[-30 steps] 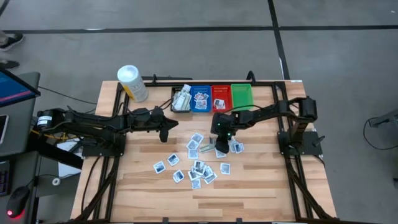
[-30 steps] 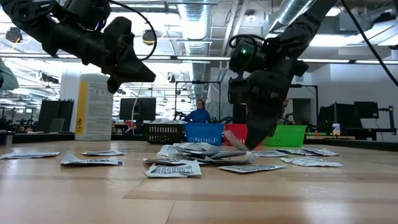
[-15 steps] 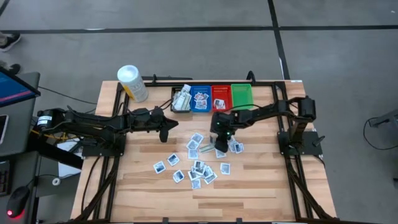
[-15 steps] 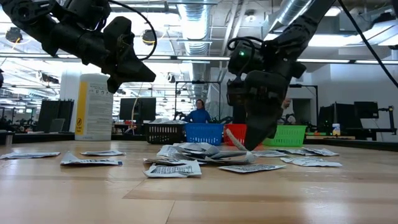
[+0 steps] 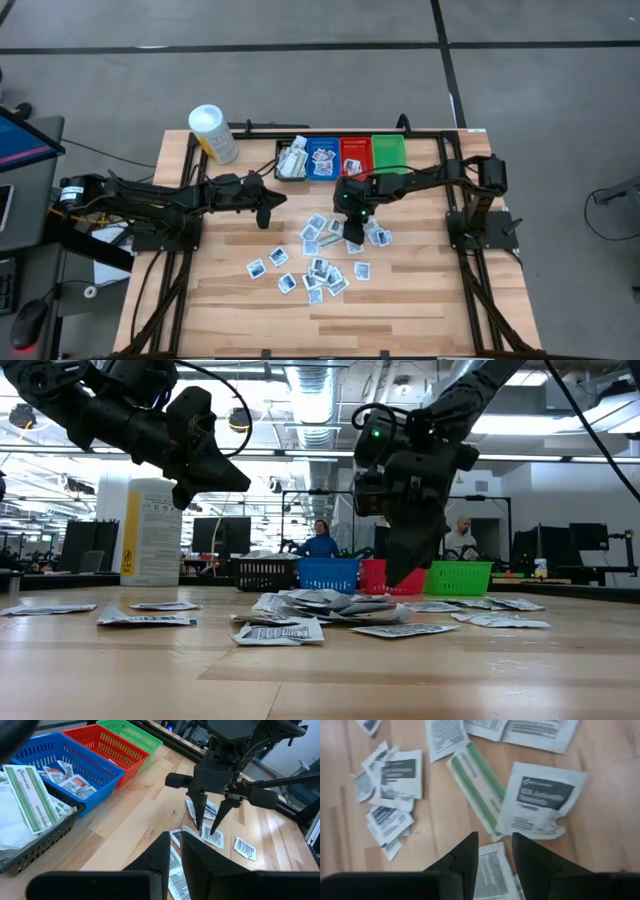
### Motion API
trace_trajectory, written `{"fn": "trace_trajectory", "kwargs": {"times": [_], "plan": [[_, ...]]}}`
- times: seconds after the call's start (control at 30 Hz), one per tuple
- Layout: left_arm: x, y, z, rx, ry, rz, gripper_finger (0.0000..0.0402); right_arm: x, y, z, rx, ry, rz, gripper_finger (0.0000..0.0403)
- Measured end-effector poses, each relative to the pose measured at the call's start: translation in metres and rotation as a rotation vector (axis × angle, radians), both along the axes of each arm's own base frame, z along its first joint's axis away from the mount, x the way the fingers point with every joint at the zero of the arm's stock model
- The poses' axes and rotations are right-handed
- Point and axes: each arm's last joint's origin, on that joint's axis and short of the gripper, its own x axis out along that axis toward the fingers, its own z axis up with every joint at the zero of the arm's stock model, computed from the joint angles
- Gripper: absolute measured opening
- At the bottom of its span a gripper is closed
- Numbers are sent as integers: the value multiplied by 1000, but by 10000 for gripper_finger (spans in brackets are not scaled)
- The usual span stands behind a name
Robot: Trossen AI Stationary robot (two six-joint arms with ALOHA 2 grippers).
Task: Pick & Place First Aid Supplies
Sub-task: Put the gray towelette pack in the red bin
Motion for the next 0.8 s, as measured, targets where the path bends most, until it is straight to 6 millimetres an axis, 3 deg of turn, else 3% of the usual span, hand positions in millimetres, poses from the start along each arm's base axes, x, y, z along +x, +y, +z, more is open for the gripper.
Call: {"fn": "trace_trajectory", "kwargs": {"times": [0.3,0.57,0.8], "plan": [[0,0,0,0,0,0,43,-6,-9,-3,-72,93,-105,113],[0,0,0,0,0,0,43,4,-5,1,-51,11,-153,113],[0,0,0,0,0,0,43,10,2,-17,-36,43,-143,113]]}}
